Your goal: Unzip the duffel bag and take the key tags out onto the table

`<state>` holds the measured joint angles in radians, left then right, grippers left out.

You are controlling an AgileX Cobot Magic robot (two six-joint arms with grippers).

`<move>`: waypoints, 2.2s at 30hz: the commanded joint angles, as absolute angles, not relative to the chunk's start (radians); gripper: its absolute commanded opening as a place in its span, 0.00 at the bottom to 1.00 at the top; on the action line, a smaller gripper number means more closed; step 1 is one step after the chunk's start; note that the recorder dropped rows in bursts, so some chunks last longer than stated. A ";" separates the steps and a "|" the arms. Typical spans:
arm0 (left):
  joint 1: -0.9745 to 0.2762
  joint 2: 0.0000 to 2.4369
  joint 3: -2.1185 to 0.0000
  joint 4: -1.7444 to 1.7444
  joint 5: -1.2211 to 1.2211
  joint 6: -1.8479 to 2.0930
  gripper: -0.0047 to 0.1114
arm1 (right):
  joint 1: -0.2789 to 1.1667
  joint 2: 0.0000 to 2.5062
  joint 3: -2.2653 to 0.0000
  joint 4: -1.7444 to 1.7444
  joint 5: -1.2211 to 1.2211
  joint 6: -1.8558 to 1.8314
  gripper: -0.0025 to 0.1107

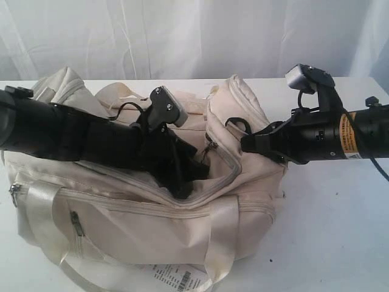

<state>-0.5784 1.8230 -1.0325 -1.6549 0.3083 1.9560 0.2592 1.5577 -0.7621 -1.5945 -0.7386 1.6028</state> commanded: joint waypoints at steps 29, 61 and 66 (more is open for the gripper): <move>-0.582 1.827 -1.071 -1.744 0.310 2.099 0.50 | 0.260 1.548 -0.760 -1.563 -0.764 1.600 0.02; -0.582 1.748 -1.069 -1.744 0.234 1.915 0.04 | 0.260 1.548 -0.760 -1.561 -0.721 1.598 0.02; -0.582 1.661 -1.069 -1.496 0.470 1.634 0.04 | 0.260 1.548 -0.760 -1.533 -0.723 1.598 0.02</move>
<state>-0.5820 1.6949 -1.0680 -1.6089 0.3722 1.7614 0.2592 1.5577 -0.7621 -1.5685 -0.7115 1.6028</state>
